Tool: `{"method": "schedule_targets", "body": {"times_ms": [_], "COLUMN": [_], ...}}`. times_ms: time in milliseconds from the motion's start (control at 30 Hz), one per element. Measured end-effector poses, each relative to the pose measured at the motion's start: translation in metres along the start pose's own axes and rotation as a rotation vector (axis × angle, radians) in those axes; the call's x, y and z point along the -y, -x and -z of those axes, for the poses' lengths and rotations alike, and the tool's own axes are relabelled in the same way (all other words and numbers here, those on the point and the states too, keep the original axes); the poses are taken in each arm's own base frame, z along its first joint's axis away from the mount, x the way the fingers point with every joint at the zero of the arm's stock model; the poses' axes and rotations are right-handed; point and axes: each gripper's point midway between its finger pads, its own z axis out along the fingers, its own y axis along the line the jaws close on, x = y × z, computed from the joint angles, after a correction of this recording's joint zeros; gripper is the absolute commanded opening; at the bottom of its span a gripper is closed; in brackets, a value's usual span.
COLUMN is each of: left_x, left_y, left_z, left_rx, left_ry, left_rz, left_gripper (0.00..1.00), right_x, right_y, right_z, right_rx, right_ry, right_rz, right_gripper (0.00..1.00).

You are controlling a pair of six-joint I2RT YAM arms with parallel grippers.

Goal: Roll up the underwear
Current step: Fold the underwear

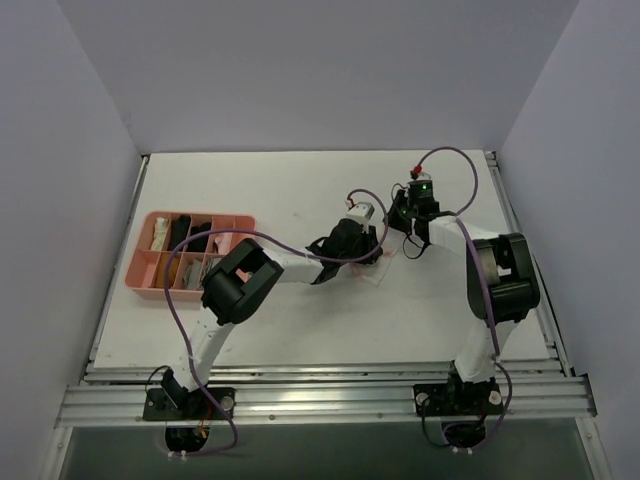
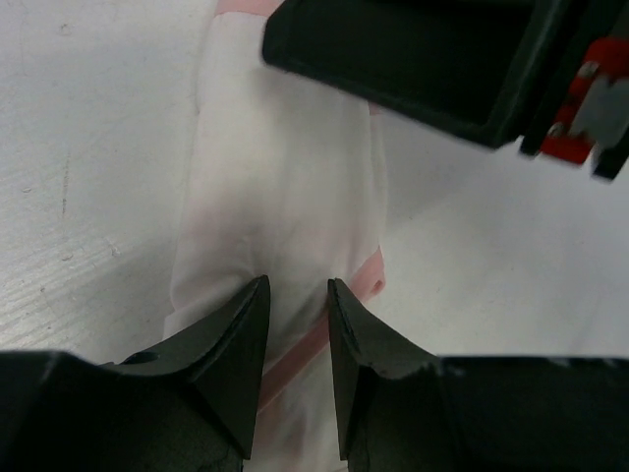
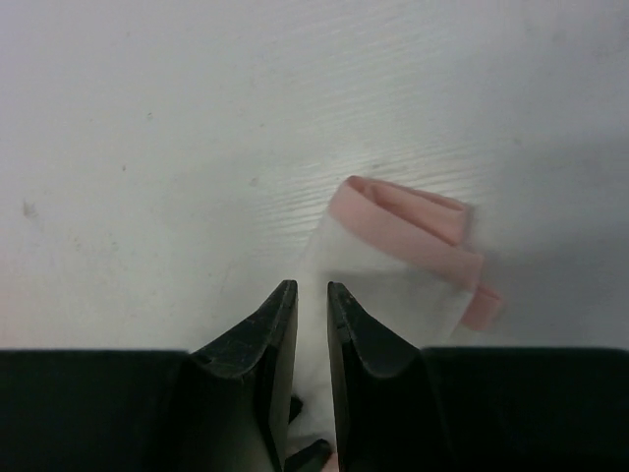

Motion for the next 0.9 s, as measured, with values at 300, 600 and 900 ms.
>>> {"method": "schedule_targets", "body": {"times_ms": [300, 600, 900], "left_x": [-0.002, -0.009, -0.012], "left_y": [-0.003, -0.013, -0.021], "left_z": [0.006, 0.026, 0.050], "left_rx": [-0.002, 0.003, -0.013], "left_ry": [0.000, 0.000, 0.006], "left_rz": [-0.004, -0.003, -0.005], "left_gripper": [0.40, 0.41, 0.43], "right_x": [-0.006, -0.007, -0.011], "right_y": [-0.035, -0.025, -0.022], "right_z": [-0.028, -0.039, -0.042], "right_rx": [-0.067, -0.041, -0.025], "right_ry": [0.015, 0.025, 0.046], "right_rz": [0.003, -0.007, -0.011], "right_gripper": [0.14, 0.14, 0.14]}}
